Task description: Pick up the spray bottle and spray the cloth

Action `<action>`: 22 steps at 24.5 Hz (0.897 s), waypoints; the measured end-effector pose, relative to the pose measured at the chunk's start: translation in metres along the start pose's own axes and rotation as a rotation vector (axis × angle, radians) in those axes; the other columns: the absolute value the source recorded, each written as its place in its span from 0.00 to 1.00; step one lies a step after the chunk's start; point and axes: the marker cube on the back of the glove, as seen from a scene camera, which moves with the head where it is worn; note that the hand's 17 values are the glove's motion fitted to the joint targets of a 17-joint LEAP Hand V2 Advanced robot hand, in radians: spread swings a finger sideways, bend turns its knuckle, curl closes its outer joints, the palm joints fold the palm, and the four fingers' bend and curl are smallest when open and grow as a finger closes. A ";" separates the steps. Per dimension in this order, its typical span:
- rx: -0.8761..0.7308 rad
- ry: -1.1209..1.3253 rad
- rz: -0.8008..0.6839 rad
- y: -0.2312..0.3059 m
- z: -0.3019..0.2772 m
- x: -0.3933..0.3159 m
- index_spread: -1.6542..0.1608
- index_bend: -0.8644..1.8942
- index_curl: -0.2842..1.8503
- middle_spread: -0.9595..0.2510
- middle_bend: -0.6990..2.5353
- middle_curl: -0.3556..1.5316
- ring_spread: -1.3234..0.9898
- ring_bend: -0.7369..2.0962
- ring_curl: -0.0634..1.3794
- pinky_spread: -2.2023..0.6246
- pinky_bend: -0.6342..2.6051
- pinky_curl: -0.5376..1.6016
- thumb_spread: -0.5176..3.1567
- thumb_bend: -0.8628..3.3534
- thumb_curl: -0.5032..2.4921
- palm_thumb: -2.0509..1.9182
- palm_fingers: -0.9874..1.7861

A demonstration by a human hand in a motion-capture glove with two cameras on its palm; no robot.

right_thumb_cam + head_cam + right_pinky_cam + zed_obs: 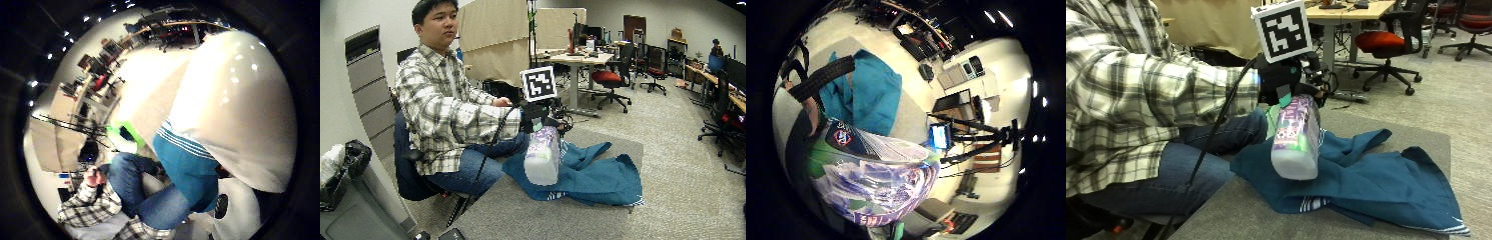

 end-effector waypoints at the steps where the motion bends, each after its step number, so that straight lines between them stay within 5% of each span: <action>1: 0.040 -0.103 0.031 -0.001 -0.008 0.004 0.74 0.40 0.41 0.60 0.37 0.47 0.46 0.47 0.39 0.71 0.31 0.44 0.17 0.20 0.43 0.78 0.82; 6: 0.215 -0.578 0.164 -0.005 -0.041 0.021 0.74 0.40 0.41 0.61 0.37 0.47 0.46 0.47 0.39 0.72 0.31 0.44 0.17 0.20 0.43 0.78 0.82; 11: 0.281 -0.777 0.210 -0.007 -0.047 0.029 0.74 0.40 0.41 0.61 0.36 0.47 0.46 0.47 0.39 0.72 0.31 0.44 0.17 0.20 0.43 0.78 0.81; 22: 0.348 -1.304 0.140 -0.045 -0.032 -0.019 0.74 0.39 0.42 0.62 0.36 0.47 0.47 0.46 0.39 0.72 0.31 0.44 0.17 0.20 0.43 0.78 0.81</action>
